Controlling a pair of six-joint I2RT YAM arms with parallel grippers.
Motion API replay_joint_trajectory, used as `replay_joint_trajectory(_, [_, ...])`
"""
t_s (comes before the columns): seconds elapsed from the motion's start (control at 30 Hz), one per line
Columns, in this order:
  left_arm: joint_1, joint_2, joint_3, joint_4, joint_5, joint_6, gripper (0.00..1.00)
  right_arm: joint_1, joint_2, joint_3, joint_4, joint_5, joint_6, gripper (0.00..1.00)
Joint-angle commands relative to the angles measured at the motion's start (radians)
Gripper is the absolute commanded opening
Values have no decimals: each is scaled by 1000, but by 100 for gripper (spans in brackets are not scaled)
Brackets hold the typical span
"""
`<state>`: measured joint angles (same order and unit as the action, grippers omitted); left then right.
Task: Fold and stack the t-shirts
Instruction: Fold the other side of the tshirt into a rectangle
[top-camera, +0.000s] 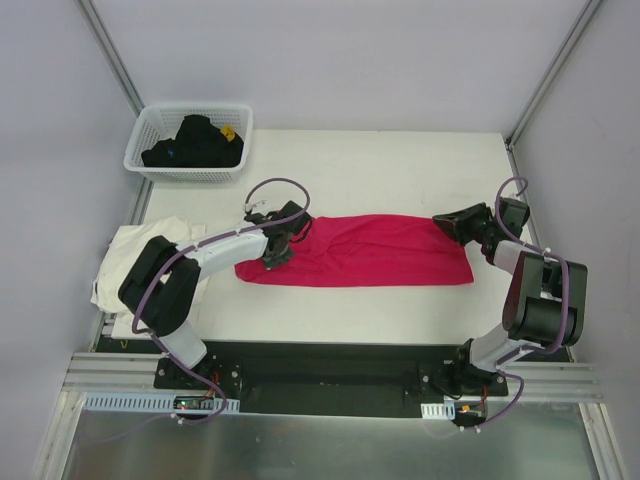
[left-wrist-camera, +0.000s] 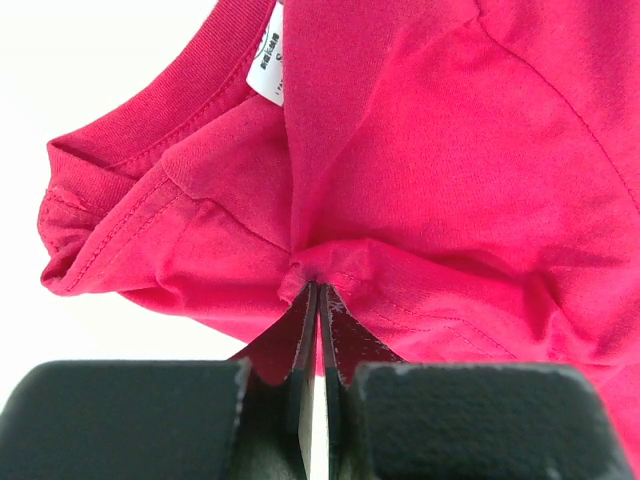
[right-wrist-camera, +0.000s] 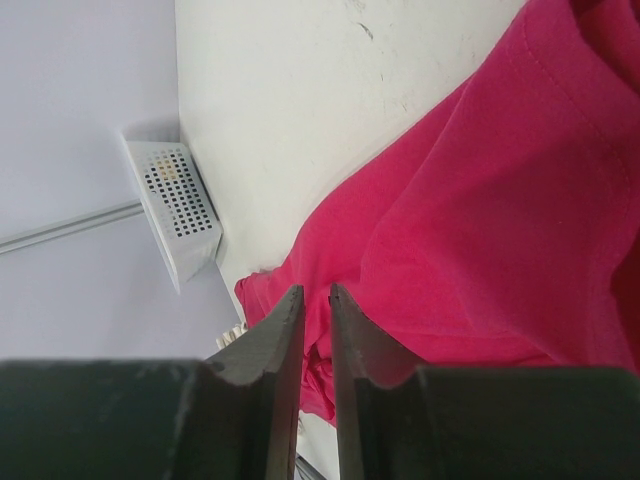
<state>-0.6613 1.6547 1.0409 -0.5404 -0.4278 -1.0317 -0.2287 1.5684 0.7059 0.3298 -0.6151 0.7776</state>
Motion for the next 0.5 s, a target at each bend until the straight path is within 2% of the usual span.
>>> replay_joint_trajectory(0.0, [-4, -64, 5, -58, -26, -4, 0, 8, 8, 10, 43, -12, 6, 19])
replay_joint_trajectory(0.27, [-23, -134, -34, -96, -12, -31, 0, 17, 28, 12, 63, -15, 15, 19])
replay_joint_trajectory(0.47, [-35, -64, -27, -98, 4, -37, 0, 19, 22, 7, 63, -14, 14, 19])
